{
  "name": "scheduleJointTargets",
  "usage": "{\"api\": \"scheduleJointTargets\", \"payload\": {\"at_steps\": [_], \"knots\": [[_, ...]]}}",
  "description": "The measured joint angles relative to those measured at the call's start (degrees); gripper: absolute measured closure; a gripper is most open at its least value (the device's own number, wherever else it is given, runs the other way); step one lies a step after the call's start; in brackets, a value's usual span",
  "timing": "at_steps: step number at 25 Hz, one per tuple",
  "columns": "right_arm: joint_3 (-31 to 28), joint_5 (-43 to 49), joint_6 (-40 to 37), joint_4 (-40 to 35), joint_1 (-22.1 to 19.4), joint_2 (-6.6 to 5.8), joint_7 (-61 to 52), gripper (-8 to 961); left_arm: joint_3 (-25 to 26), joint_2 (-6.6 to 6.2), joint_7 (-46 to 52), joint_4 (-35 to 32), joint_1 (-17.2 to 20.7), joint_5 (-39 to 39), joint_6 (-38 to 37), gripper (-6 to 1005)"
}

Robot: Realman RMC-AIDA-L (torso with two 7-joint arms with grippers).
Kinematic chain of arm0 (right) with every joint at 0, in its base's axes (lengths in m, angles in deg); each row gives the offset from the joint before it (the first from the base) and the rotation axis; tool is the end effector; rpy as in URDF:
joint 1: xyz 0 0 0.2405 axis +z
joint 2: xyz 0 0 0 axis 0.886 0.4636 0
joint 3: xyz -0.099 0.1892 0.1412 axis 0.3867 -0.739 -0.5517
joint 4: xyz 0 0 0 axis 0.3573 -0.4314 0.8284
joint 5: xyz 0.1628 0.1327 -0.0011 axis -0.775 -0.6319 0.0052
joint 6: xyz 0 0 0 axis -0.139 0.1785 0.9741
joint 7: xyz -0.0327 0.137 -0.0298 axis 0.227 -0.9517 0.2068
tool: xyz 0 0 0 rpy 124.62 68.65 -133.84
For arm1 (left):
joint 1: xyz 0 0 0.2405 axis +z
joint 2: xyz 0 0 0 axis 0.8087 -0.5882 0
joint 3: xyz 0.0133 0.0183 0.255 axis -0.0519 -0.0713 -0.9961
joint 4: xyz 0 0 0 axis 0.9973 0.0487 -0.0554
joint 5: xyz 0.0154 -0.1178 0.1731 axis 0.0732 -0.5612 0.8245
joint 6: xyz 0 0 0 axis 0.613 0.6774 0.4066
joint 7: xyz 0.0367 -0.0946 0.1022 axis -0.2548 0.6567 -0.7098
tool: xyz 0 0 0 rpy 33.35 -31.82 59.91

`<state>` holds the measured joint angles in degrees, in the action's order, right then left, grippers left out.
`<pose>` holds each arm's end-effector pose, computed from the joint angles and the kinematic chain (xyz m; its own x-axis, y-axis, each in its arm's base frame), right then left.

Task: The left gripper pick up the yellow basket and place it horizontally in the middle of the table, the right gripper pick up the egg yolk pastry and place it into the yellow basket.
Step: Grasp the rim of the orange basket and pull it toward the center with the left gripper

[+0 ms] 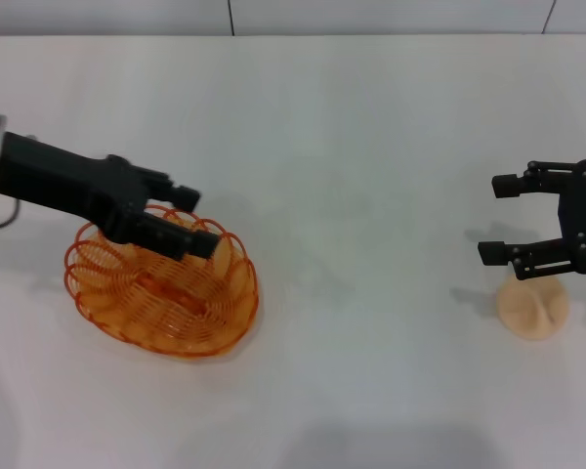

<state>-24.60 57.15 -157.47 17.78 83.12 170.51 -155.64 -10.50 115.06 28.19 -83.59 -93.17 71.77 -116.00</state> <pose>0.2369 0.3174 0.0550 0.9138 -0.1796 -0.3642 -0.2652 -0.9432 -0.2002 -0.2237 0.3523 0.0518 0.8496 0.5028 0.1592 0.4995 -0.8640 0.0631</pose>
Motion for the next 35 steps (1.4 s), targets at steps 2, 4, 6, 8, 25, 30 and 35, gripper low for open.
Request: {"api": "scheduleJointTargets", "payload": {"at_steps": [2,4,6,8,25,30,35], "knots": [[0.0,-0.1,0.0,-0.1,0.0,0.18,0.0,81,0.1,-0.61,2.7,-1.5,-0.7,2.5,-1.1,122],[0.0,-0.1,0.0,-0.1,0.0,0.39,0.0,81,0.2,-1.02,5.2,-3.0,-1.2,4.8,-2.2,122],[-0.3,-0.1,0.0,-0.1,0.0,0.57,0.0,81,0.3,-1.45,8.1,-5.1,-1.7,7.4,-3.3,123],[-0.7,-0.1,0.1,-0.1,0.0,0.74,0.0,81,0.2,-1.81,10.5,-6.4,-2.0,9.0,-4.0,123],[-2.1,-0.7,0.1,0.0,0.2,1.26,-0.1,82,0.2,-3.76,30.4,-9.7,-5.2,26.7,-3.6,125],[-2.1,-1.0,0.1,0.0,0.2,1.26,-0.1,82,0.0,-2.35,30.9,-7.5,-5.7,30.7,-0.4,125],[-2.1,-1.0,0.1,-0.1,0.2,1.24,-0.3,82,-0.2,-1.02,30.8,-4.0,-5.9,33.0,3.6,126]]}}
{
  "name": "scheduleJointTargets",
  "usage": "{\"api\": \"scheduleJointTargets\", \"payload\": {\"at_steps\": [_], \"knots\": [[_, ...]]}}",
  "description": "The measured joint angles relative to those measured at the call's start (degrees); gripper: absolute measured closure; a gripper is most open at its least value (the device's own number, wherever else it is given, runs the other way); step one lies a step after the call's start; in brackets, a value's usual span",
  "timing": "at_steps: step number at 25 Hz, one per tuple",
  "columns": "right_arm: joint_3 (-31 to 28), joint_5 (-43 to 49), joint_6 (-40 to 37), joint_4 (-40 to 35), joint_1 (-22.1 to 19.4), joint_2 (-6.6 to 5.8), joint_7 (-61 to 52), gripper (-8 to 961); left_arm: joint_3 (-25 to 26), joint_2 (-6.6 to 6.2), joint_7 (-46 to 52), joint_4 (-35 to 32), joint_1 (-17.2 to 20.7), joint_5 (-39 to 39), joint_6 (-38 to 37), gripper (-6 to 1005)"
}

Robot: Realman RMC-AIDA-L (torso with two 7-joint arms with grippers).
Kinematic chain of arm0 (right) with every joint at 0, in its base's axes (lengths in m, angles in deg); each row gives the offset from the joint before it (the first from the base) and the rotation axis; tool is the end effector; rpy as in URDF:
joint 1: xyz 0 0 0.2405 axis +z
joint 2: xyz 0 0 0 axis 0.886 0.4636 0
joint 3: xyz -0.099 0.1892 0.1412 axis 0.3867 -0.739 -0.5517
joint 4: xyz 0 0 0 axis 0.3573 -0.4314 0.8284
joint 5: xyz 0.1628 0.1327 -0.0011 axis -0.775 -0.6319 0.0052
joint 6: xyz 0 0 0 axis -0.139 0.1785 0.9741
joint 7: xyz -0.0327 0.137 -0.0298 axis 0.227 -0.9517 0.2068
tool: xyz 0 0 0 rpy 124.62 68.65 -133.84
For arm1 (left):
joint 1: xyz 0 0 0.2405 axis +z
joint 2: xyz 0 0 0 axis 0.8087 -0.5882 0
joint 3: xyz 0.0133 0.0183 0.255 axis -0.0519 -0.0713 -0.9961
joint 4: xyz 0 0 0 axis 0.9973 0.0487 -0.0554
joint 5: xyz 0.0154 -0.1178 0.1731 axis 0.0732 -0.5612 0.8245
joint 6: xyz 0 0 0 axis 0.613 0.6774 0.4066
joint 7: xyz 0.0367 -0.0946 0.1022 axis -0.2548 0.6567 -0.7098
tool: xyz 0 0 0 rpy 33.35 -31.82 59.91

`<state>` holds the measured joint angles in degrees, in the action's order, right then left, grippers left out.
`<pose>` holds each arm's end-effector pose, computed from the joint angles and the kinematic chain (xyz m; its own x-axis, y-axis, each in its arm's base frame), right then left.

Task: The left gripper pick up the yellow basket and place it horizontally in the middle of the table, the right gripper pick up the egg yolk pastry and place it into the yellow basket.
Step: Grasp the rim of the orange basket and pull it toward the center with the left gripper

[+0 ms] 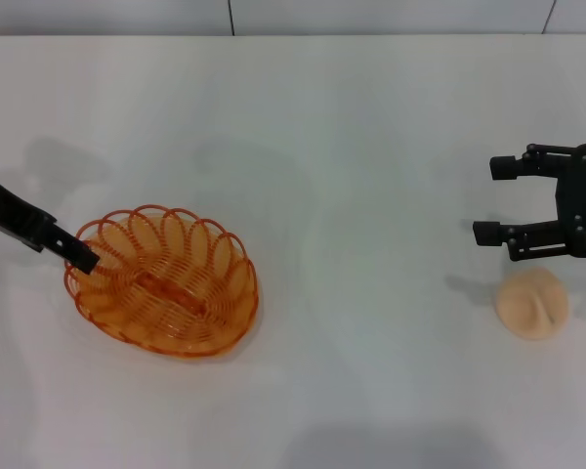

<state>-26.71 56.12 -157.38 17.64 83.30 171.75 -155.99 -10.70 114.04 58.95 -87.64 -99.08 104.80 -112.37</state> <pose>0.2323 0.3198 0.0564 0.8925 -0.1789 -0.4140 -0.2867 -0.9337 -0.2145 -0.2598 0.3753 0.0795 0.4717 0.8592 -0.1981 0.7771 -0.5113 -0.3669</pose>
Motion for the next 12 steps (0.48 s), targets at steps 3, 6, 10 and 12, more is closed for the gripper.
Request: {"api": "scheduleJointTargets", "payload": {"at_steps": [3,6,10,12], "knots": [[0.0,0.0,0.0,0.0,0.0,-0.01,0.0,82,-0.1,0.50,0.1,0.7,0.0,0.4,1.0,126],[0.0,0.0,-0.1,0.0,-0.1,-0.01,0.0,82,-0.2,0.97,0.6,0.7,-0.1,0.8,1.3,126],[0.0,0.0,-0.2,0.0,-0.1,-0.01,0.0,82,-0.4,1.14,2.0,1.1,-0.1,1.4,2.0,127],[0.0,-0.1,-0.2,0.1,-0.1,-0.01,0.1,82,-0.4,1.14,2.7,1.2,-0.2,1.4,2.1,127]]}}
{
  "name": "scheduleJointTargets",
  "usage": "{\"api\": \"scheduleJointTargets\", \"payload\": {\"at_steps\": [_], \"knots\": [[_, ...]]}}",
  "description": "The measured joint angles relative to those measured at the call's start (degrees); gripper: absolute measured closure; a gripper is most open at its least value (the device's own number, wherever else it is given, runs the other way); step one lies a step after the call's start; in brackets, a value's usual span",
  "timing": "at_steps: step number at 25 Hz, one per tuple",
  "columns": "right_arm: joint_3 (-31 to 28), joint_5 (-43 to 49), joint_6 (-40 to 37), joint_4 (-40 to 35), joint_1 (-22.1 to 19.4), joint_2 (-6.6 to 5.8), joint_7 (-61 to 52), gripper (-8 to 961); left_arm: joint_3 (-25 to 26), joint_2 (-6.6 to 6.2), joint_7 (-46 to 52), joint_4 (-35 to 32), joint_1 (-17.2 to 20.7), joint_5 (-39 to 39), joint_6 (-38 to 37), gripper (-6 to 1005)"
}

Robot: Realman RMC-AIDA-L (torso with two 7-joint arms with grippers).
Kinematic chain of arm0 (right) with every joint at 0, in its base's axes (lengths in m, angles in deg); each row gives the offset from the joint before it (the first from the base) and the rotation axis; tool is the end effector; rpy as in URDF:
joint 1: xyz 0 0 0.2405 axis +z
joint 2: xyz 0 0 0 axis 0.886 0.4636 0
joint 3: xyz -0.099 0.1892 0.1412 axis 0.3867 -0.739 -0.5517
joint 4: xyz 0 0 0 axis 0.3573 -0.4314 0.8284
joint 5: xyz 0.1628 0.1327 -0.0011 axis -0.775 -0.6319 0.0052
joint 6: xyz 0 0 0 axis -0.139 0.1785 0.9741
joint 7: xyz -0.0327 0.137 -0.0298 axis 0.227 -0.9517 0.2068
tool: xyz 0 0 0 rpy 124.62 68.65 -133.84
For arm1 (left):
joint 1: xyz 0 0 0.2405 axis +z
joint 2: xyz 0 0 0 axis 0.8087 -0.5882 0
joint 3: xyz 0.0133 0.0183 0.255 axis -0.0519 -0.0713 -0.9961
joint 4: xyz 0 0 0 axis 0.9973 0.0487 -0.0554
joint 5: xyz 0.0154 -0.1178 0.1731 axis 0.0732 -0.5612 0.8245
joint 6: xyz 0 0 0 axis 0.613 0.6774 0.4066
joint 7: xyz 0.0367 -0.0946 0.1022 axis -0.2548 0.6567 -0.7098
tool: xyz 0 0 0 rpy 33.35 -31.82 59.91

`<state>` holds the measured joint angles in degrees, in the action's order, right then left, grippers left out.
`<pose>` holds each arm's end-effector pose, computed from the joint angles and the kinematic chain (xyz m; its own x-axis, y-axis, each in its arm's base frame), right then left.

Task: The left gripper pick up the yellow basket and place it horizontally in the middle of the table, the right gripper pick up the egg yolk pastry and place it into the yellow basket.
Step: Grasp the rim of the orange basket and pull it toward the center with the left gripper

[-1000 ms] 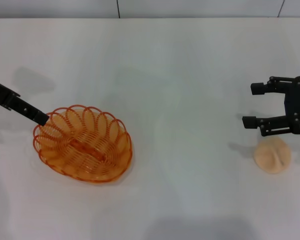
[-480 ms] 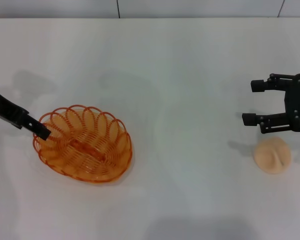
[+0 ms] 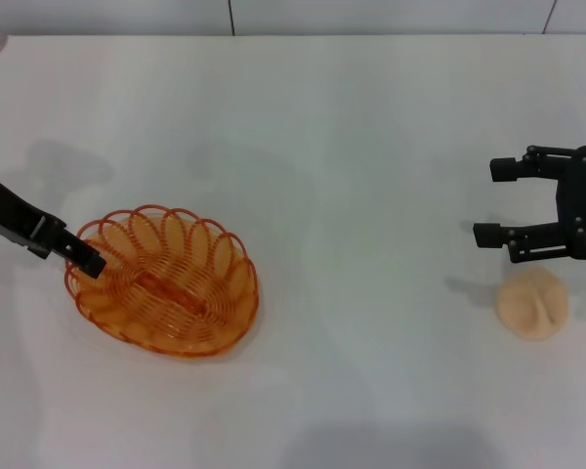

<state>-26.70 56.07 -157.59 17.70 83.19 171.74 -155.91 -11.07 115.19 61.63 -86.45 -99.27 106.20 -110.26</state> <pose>0.2328 0.3188 0.0562 0.8920 -0.1799 -0.4146 -0.2867 -0.9345 -0.2112 -0.2629 0.3756 0.0688 0.4316 0.8817 -0.1904 0.7921 -0.4715 -0.3876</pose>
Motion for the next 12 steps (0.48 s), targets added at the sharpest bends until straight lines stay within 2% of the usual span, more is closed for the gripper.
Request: {"api": "scheduleJointTargets", "payload": {"at_steps": [6,12], "knots": [[0.0,0.0,-0.1,0.3,-0.1,0.00,0.1,82,-0.1,0.23,1.2,0.1,-0.3,0.0,1.8,127],[0.0,0.0,-0.2,0.3,-0.1,0.00,0.2,82,-0.2,1.27,1.0,0.7,-0.4,0.0,3.3,128]]}}
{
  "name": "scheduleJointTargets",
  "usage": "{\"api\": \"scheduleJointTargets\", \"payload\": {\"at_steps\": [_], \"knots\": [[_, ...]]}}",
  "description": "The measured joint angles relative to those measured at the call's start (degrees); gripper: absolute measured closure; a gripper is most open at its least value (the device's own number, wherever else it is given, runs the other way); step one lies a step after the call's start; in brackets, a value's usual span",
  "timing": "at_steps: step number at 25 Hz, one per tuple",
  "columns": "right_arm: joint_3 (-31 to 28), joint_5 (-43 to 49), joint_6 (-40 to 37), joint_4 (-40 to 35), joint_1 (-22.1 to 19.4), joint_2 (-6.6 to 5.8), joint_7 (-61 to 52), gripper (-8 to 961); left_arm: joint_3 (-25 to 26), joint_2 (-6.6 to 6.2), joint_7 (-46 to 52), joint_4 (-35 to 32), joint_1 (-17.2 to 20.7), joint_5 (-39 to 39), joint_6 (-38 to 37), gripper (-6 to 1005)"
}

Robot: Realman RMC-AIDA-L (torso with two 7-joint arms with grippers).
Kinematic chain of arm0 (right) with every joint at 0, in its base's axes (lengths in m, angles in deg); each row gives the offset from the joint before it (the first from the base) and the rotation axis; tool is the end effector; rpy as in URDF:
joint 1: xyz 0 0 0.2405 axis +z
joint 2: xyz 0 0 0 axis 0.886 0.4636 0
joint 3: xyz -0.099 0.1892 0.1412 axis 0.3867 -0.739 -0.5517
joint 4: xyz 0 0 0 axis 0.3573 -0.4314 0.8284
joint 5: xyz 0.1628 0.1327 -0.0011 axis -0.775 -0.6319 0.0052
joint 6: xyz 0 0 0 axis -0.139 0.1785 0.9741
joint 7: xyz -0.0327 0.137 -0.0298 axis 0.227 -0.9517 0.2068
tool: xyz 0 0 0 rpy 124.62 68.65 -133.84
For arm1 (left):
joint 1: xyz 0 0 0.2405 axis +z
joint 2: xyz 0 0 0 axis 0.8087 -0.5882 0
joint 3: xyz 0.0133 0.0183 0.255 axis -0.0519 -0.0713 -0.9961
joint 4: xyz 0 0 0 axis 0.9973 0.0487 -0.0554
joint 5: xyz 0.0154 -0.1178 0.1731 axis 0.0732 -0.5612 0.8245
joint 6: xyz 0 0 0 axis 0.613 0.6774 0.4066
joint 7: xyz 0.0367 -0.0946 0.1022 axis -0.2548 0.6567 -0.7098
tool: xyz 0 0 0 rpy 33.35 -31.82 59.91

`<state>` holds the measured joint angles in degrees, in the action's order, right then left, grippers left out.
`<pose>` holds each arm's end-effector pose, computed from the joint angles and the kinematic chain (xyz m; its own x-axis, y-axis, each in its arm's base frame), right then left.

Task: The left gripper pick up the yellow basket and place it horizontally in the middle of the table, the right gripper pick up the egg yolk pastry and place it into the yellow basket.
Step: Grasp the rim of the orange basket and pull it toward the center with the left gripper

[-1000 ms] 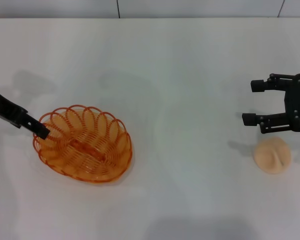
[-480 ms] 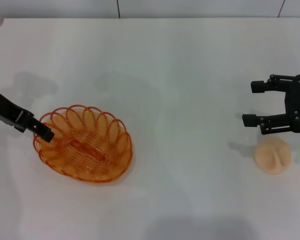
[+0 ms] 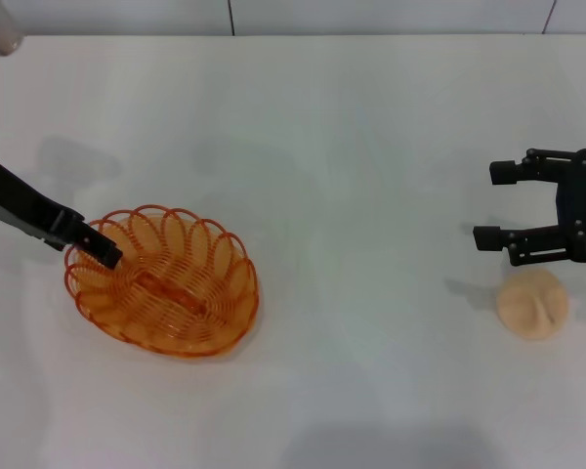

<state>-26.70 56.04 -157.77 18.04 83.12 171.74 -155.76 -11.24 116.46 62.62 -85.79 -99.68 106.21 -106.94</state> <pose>0.2338 0.3178 0.0554 0.8906 -0.1837 -0.4160 -0.2890 -0.9349 -0.2060 -0.2604 0.3813 0.0578 0.4395 0.8840 -0.1594 0.7898 -0.4648 -0.4003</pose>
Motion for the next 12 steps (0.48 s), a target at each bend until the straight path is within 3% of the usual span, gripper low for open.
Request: {"api": "scheduleJointTargets", "payload": {"at_steps": [12], "knots": [[0.0,0.0,-0.3,0.0,-0.3,0.00,0.1,82,-0.6,0.22,-0.1,3.2,-0.8,-0.1,1.3,162]]}}
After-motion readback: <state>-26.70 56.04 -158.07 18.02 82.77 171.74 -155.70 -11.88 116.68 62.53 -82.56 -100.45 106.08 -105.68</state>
